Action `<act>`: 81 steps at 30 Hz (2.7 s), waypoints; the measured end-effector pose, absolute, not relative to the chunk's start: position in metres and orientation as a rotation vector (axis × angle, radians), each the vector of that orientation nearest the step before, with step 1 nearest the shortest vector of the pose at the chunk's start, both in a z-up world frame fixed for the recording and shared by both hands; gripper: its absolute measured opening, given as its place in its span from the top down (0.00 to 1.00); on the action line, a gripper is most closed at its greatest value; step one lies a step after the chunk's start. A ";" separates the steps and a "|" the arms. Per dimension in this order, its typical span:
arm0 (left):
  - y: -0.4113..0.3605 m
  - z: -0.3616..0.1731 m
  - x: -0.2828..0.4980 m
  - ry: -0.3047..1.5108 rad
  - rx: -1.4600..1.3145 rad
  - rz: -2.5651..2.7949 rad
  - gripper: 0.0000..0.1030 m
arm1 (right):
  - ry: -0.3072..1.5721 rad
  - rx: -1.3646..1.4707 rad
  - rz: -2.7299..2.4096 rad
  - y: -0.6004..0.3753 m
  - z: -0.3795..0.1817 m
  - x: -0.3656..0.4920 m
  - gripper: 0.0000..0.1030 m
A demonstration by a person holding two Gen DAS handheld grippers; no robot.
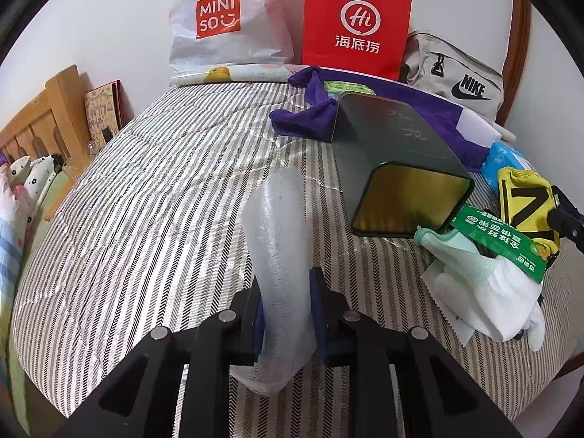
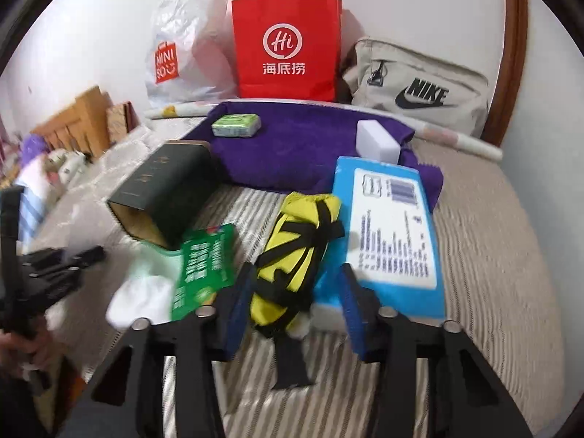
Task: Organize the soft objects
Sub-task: 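Grasp the yellow-and-black pouch with the right gripper while the left gripper lifts the mesh bag, then carry the pouch with the right gripper while the left gripper carries the mesh bag toward the towel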
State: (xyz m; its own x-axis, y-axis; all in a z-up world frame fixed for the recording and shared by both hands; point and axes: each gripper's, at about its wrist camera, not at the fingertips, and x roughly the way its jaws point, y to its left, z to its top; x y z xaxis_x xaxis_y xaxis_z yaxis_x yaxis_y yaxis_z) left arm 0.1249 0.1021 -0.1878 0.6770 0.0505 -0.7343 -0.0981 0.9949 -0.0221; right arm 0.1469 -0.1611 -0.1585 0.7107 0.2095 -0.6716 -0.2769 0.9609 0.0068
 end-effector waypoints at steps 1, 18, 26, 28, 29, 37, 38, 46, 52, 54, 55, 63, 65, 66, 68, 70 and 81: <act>0.102 -0.188 0.125 0.822 -0.059 0.084 0.80 | 0.727 -0.106 0.275 -0.159 -0.159 0.149 0.73; 0.099 -0.188 0.125 0.826 -0.051 0.090 0.79 | 0.670 0.014 0.325 -0.197 -0.119 0.118 0.95; 0.098 -0.189 0.128 0.833 -0.046 0.101 0.79 | 0.721 -0.014 0.304 -0.222 -0.118 0.079 0.95; 0.097 -0.190 0.127 0.832 -0.044 0.104 0.79 | 0.746 -0.032 0.290 -0.229 -0.122 0.071 0.95; 0.097 -0.190 0.127 0.831 -0.045 0.106 0.79 | 0.757 -0.040 0.288 -0.232 -0.125 0.068 0.94; 0.096 -0.190 0.126 0.829 -0.038 0.114 0.79 | 0.842 -0.018 0.257 -0.245 -0.163 0.070 0.90; 0.096 -0.190 0.125 0.831 -0.036 0.115 0.79 | 0.845 -0.012 0.267 -0.245 -0.164 0.071 0.87; 0.097 -0.190 0.125 0.823 -0.035 0.107 0.78 | 0.881 0.003 0.275 -0.239 -0.186 0.086 0.65; 0.096 -0.188 0.122 0.835 -0.034 0.075 0.78 | 0.871 0.057 0.294 -0.245 -0.197 0.090 0.75; 0.095 -0.188 0.117 0.837 -0.056 0.044 0.85 | 0.867 0.070 0.300 -0.247 -0.196 0.088 0.76; 0.094 -0.188 0.115 0.839 -0.056 0.038 0.88 | 0.866 0.077 0.301 -0.247 -0.196 0.087 0.76; 0.093 -0.182 0.103 0.869 -0.169 -0.056 0.90 | 0.870 0.119 0.322 -0.252 -0.188 0.084 0.90; 0.091 -0.178 0.102 0.864 -0.164 -0.054 0.90 | 0.864 0.109 0.316 -0.251 -0.185 0.084 0.90; 0.090 -0.174 0.101 0.863 -0.158 -0.052 0.90 | 0.866 0.109 0.319 -0.251 -0.185 0.084 0.90; 0.090 -0.167 0.100 0.861 -0.158 -0.055 0.90 | 0.867 0.124 0.330 -0.253 -0.183 0.083 0.91; 0.089 -0.159 0.101 0.856 -0.159 -0.064 0.90 | 0.855 0.141 0.337 -0.256 -0.176 0.082 0.91; 0.079 -0.127 0.119 0.831 -0.133 -0.092 0.90 | 0.774 0.136 0.375 -0.263 -0.126 0.080 0.91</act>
State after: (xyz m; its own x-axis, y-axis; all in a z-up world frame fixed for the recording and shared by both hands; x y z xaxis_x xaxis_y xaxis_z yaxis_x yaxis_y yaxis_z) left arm 0.1190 0.0793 -0.1266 0.6706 -0.1337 -0.7297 0.0299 0.9877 -0.1535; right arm 0.0802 -0.2630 -0.1256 0.6533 0.3784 -0.6557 -0.2800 0.9255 0.2551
